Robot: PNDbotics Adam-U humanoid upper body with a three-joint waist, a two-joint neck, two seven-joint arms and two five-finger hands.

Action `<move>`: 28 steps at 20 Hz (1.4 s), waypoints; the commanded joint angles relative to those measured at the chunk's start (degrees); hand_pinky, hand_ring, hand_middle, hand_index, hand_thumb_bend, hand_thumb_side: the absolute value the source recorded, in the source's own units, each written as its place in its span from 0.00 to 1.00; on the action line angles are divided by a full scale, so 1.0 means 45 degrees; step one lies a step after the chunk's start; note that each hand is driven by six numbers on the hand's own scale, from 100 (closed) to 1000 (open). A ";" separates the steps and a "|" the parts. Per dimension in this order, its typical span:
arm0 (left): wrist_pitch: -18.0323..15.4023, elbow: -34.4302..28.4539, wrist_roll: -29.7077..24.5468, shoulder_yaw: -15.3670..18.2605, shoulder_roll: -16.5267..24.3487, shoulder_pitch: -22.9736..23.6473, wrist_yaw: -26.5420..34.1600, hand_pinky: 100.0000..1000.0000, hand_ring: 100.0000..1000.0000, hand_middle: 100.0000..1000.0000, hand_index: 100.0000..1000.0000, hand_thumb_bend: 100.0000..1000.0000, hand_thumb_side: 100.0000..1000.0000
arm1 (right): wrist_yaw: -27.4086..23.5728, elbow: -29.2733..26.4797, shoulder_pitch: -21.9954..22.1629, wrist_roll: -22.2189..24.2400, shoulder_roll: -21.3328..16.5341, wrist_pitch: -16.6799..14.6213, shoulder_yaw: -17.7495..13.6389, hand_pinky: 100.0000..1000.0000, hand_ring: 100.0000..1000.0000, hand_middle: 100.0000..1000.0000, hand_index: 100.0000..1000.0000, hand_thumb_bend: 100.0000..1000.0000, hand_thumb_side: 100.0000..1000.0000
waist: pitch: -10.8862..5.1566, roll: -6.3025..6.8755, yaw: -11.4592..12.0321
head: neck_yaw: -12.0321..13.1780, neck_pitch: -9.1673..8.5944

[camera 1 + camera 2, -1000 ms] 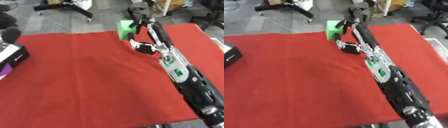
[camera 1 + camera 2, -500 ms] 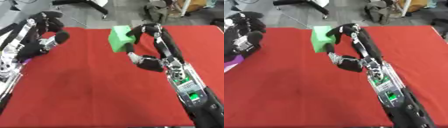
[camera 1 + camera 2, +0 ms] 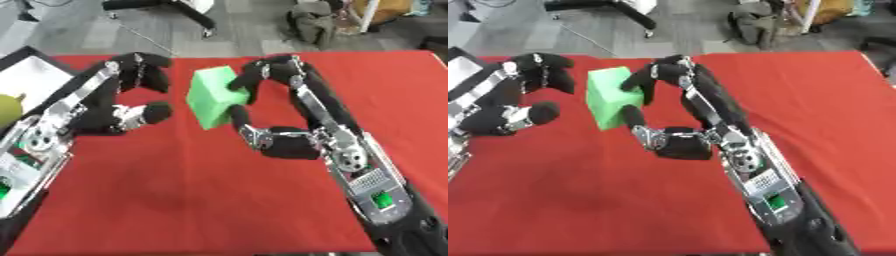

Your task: Pick up the objects with one hand, pass them to the other hand, and then place them into the box on the other side of the table.

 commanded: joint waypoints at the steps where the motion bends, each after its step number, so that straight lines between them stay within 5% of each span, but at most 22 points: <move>1: -0.0172 -0.0102 -0.0441 -0.0099 0.0079 -0.0259 0.0210 0.77 0.62 0.58 0.80 0.74 0.58 | -0.0289 -0.0430 -0.0233 0.0257 -0.0083 -0.0044 0.0052 0.72 0.54 0.30 0.37 0.00 0.05 | -0.0135 0.0006 -0.0004 | -0.0152 0.0061; 14: 0.0054 -0.0520 -0.0590 -0.0546 0.0007 -0.0340 0.1182 0.77 0.62 0.57 0.80 0.74 0.57 | -0.0924 -0.0625 -0.0455 0.0962 -0.0286 -0.0176 0.0374 0.72 0.54 0.30 0.37 0.00 0.05 | -0.0136 -0.0038 0.0028 | -0.0335 0.0033; 18: -0.0185 -0.0685 -0.0974 -0.0669 -0.0068 -0.0387 0.1601 0.83 0.66 0.62 0.84 0.56 0.65 | -0.1036 -0.0597 -0.0463 0.1116 -0.0318 -0.0192 0.0476 0.72 0.54 0.30 0.37 0.00 0.05 | -0.0132 -0.0047 0.0035 | -0.0357 0.0007; 28: -0.0437 -0.1156 -0.2313 -0.0903 0.0003 -0.0471 0.2346 0.84 0.65 0.59 0.79 0.48 0.67 | -0.1139 -0.0527 -0.0471 0.1244 -0.0315 -0.0208 0.0519 0.72 0.54 0.30 0.37 0.00 0.05 | -0.0133 -0.0033 0.0053 | -0.0384 0.0072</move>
